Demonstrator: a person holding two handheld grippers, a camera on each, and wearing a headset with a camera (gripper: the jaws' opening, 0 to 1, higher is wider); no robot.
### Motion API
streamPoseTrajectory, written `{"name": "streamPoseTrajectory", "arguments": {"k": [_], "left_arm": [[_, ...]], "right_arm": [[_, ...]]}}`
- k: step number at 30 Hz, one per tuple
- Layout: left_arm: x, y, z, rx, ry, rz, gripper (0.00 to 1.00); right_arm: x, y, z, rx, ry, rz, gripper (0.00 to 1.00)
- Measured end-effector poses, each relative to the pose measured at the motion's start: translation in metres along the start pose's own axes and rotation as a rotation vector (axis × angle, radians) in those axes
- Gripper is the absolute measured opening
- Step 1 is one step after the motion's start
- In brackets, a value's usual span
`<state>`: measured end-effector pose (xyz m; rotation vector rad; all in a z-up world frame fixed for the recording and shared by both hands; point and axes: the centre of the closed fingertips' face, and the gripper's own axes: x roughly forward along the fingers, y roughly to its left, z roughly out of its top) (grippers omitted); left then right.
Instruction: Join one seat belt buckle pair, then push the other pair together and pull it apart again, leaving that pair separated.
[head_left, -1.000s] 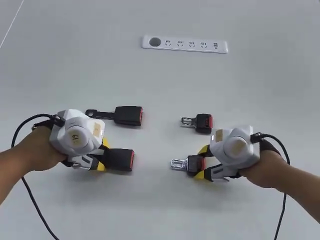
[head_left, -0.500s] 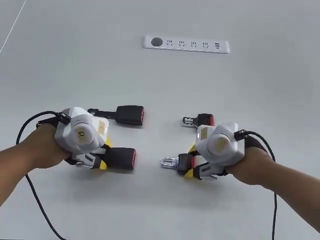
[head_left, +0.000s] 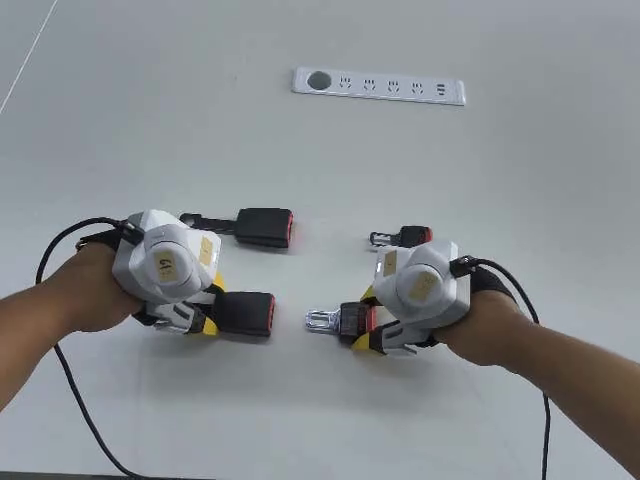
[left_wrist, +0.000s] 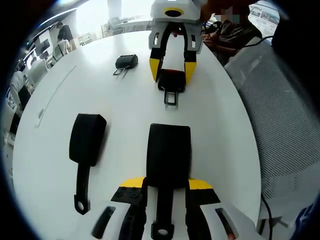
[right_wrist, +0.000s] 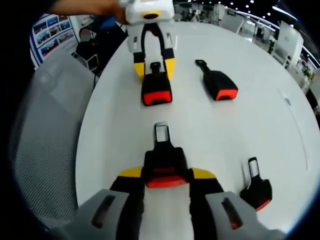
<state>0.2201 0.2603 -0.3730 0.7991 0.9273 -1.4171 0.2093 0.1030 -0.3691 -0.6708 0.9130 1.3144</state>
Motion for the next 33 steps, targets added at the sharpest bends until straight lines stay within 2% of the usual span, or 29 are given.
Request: {"name": "streamPoseTrajectory", "arguments": {"k": [1,4,17,33], "left_arm": [[0.0,0.0,0.0,0.003,-0.004,0.0,0.29],[0.0,0.0,0.0,0.013,-0.01,0.0,0.29],[-0.002,0.0,0.001,-0.007,-0.071,-0.006,0.3],[-0.003,0.0,0.0,-0.015,-0.08,-0.004,0.29]], "right_arm": [[0.001,0.0,0.003,0.002,-0.023,0.0,0.34],[0.003,0.0,0.006,-0.005,-0.043,-0.003,0.34],[0.012,0.003,0.024,-0.003,-0.161,-0.003,0.34],[0.023,0.006,0.044,-0.01,-0.195,0.006,0.34]]}}
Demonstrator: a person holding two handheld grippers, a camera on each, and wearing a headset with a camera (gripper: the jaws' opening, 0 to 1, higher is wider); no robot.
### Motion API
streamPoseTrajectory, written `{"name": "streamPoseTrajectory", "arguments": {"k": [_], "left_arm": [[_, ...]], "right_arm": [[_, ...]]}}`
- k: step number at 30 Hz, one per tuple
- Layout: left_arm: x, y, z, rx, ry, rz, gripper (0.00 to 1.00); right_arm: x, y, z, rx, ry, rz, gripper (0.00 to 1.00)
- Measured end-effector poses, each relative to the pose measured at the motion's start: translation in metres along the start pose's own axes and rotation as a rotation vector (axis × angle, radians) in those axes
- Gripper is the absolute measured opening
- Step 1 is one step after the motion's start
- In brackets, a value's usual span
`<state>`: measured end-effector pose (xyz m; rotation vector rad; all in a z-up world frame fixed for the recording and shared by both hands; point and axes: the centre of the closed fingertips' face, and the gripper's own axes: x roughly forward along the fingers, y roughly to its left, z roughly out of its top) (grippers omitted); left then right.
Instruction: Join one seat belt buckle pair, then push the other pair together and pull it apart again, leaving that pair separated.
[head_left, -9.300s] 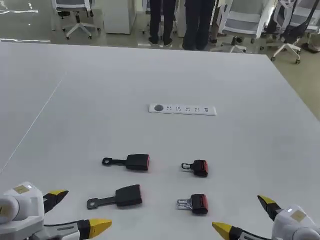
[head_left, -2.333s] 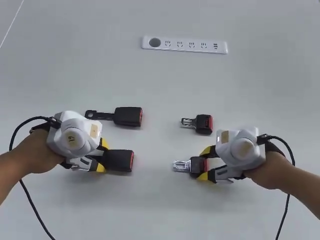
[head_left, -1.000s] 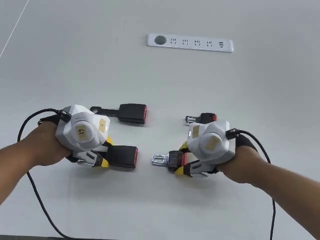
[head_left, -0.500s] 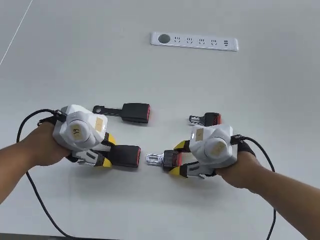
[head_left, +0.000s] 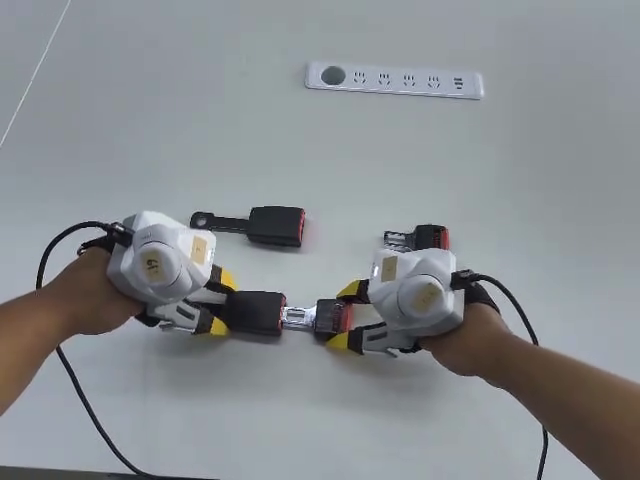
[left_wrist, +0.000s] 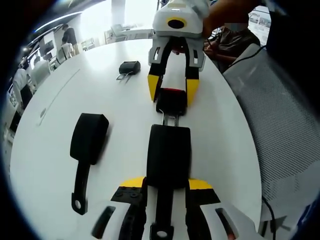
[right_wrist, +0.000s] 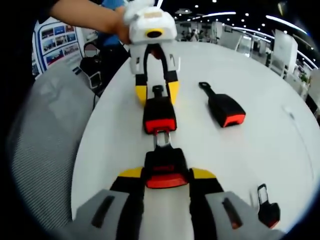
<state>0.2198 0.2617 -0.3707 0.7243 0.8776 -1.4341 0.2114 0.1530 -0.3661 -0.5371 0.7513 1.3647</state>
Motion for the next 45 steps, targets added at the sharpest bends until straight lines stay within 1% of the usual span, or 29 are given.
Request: {"name": "streamPoseTrajectory", "arguments": {"k": [1,7,11,17,19,23,25,32,36,40,41,42,44,45], "left_arm": [[0.0,0.0,0.0,0.004,0.003,0.0,0.29],[0.0,0.0,0.0,-0.001,0.006,0.003,0.29],[-0.003,-0.004,0.005,-0.003,0.007,0.002,0.29],[-0.005,-0.008,0.011,0.002,0.012,0.004,0.29],[-0.005,-0.008,0.012,0.005,0.022,0.006,0.29],[-0.003,-0.004,0.008,-0.007,0.019,-0.008,0.28],[-0.004,-0.004,0.008,-0.009,0.017,-0.013,0.28],[-0.004,-0.005,0.008,-0.004,0.03,-0.018,0.28],[-0.004,-0.005,0.008,-0.016,0.027,-0.017,0.28],[-0.004,-0.005,0.008,-0.016,0.037,-0.012,0.28],[-0.004,-0.005,0.009,-0.02,0.034,-0.011,0.28],[-0.003,-0.003,0.007,-0.034,0.033,-0.009,0.28],[-0.002,-0.002,0.006,-0.031,0.033,-0.007,0.28],[-0.005,0.0,-0.002,0.018,0.076,-0.008,0.28]], "right_arm": [[0.001,0.0,0.0,-0.009,0.004,0.0,0.34],[0.004,0.0,0.004,-0.004,-0.005,-0.002,0.34],[0.008,0.001,0.009,0.004,-0.019,-0.002,0.33],[0.008,0.0,0.008,0.017,-0.02,0.001,0.33],[0.008,0.001,0.008,0.018,-0.021,0.001,0.33],[0.01,0.001,0.009,0.028,-0.029,0.002,0.33],[0.011,0.001,0.01,0.03,-0.031,0.0,0.33],[0.015,0.002,0.014,0.031,-0.037,-0.002,0.33],[0.014,0.002,0.014,0.039,-0.04,-0.006,0.33],[0.015,0.002,0.015,0.039,-0.033,-0.008,0.33],[0.016,0.002,0.016,0.044,-0.038,-0.01,0.33],[0.019,0.003,0.02,0.051,-0.048,-0.016,0.33],[0.024,0.004,0.025,0.05,-0.048,-0.019,0.32],[0.023,0.003,0.024,0.055,-0.026,-0.026,0.33]]}}
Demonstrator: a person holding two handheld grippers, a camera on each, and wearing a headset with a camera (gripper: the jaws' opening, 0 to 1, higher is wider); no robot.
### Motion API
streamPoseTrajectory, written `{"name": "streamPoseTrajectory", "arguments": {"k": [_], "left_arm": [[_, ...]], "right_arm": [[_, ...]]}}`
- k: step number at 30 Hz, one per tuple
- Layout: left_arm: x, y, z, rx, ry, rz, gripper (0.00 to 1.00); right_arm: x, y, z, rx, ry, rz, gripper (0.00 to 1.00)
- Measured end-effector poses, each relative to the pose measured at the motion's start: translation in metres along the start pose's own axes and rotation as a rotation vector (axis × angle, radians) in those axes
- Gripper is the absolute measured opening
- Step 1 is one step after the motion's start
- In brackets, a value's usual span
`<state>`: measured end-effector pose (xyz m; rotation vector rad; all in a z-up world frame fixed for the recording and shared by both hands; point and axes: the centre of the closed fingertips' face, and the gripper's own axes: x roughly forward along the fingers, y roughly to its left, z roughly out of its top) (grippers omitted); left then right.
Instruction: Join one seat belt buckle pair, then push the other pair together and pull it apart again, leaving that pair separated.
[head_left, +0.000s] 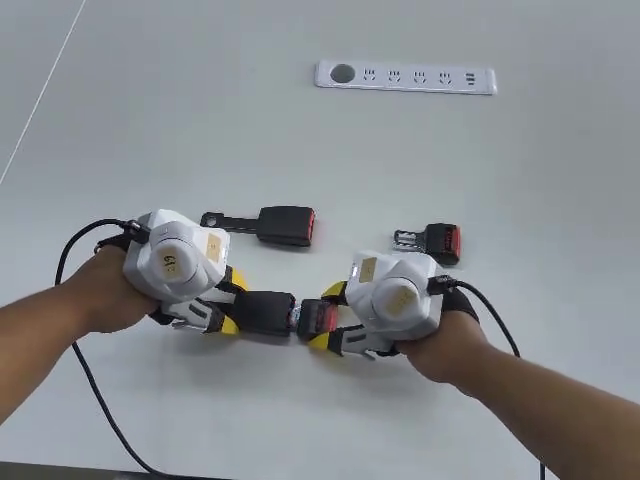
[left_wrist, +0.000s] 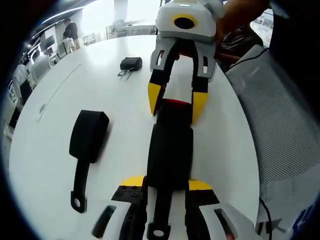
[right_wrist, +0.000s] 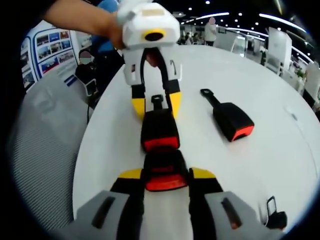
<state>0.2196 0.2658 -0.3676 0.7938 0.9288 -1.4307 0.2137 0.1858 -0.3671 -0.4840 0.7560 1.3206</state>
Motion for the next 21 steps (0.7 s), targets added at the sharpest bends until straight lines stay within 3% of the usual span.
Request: {"name": "streamPoseTrajectory", "arguments": {"k": [1,21], "left_arm": [[0.0013,-0.0015,0.0031,-0.052,-0.026,0.002,0.28],[0.0033,0.0,0.0011,-0.036,-0.037,-0.002,0.28]], "right_arm": [[-0.0005,-0.0001,0.0003,-0.004,-0.01,0.004,0.33],[-0.0015,0.0019,-0.0016,-0.025,-0.014,0.008,0.33]]}}
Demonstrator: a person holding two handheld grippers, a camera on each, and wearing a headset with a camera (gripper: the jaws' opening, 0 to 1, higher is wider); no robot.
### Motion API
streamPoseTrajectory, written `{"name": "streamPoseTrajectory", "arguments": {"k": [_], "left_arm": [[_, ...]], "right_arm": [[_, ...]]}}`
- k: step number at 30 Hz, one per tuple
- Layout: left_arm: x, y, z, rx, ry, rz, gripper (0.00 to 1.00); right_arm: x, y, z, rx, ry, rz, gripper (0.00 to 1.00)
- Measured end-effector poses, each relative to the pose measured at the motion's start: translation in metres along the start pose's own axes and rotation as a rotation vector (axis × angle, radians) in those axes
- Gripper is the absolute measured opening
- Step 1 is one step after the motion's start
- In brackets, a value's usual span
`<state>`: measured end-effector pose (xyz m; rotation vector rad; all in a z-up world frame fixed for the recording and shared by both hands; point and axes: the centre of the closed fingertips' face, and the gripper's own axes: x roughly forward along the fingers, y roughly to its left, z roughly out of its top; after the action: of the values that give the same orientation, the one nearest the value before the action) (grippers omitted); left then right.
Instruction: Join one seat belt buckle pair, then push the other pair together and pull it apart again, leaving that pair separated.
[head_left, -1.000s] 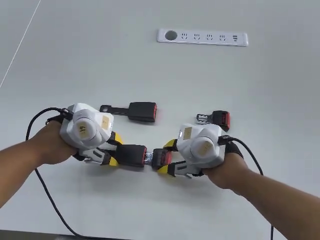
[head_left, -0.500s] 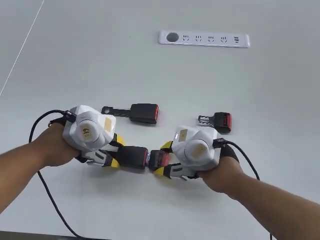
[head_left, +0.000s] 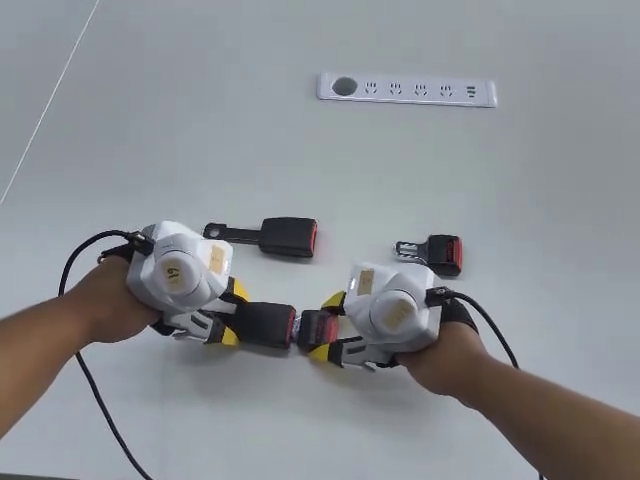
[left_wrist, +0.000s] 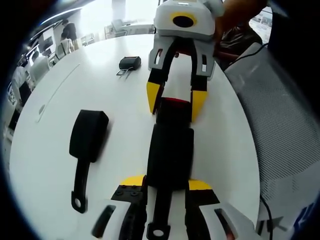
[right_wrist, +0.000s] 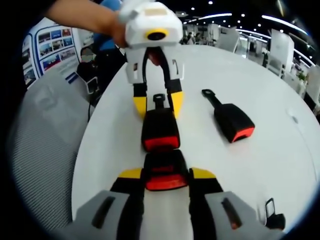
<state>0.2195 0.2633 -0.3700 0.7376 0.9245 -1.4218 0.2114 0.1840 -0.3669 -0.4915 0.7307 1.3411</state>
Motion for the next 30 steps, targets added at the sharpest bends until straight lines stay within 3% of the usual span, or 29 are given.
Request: {"name": "streamPoseTrajectory", "arguments": {"k": [17,30], "left_arm": [[0.0038,0.001,0.0008,0.025,-0.035,-0.017,0.28],[0.0014,-0.0022,0.0042,0.024,-0.054,-0.023,0.27]], "right_arm": [[-0.0042,-0.0006,-0.0024,-0.035,-0.055,-0.006,0.33],[-0.0045,-0.0006,-0.0021,-0.018,-0.092,-0.008,0.32]]}}
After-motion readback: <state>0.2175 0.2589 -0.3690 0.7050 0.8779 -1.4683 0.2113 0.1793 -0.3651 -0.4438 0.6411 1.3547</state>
